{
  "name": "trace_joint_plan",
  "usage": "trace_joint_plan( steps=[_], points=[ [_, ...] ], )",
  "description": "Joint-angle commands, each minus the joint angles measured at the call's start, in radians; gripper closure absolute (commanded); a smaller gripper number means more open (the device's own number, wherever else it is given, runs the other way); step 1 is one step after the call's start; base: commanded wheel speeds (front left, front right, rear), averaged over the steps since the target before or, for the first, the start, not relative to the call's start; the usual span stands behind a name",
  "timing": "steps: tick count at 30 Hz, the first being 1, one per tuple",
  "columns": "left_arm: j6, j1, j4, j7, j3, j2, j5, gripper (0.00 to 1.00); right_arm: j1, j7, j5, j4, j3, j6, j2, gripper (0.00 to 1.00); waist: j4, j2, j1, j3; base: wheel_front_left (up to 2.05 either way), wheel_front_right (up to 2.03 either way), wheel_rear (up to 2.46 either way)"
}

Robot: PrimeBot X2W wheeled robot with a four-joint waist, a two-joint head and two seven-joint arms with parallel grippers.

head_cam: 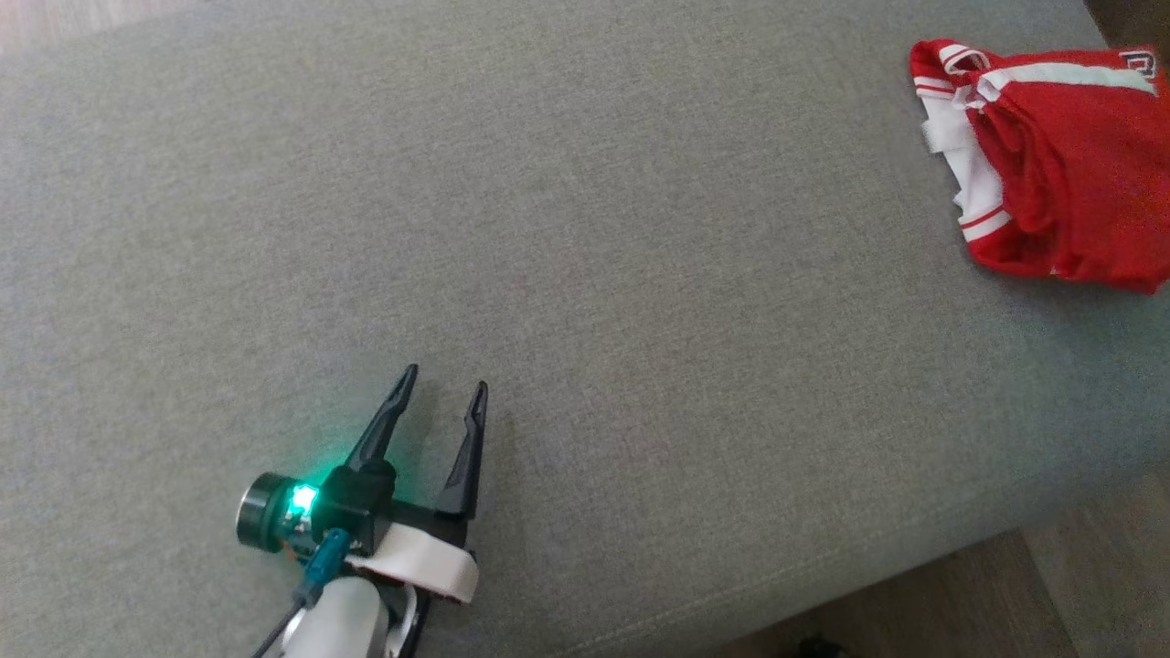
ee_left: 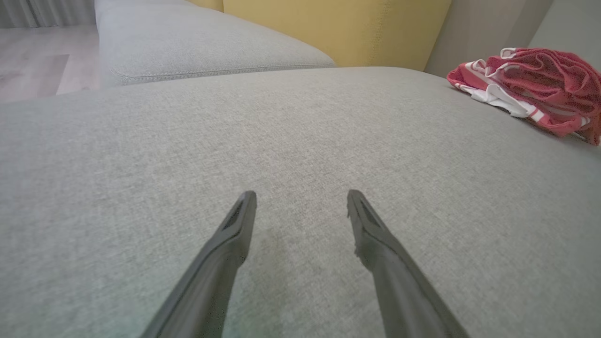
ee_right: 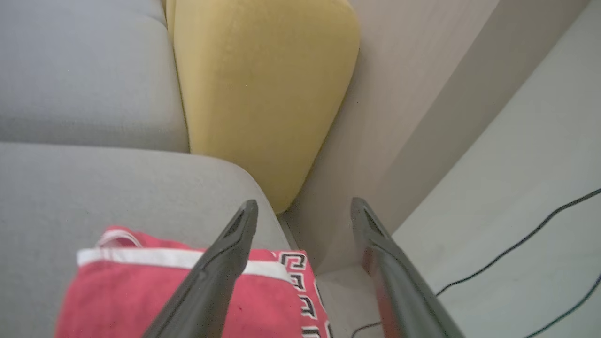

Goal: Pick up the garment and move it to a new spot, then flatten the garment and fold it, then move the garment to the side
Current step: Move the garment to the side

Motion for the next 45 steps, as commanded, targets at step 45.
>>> trace_joint_plan(
  steps=[45],
  points=[
    [0.143, 0.126, -0.046, -0.006, 0.223, 0.002, -0.028, 0.0, 0.657, -0.016, 0.289, -0.559, 0.13, -0.001, 0.406, 0.0, 0.33, 0.0, -0.0001, -0.293, 0.0, 0.0, 0.0]
  ],
)
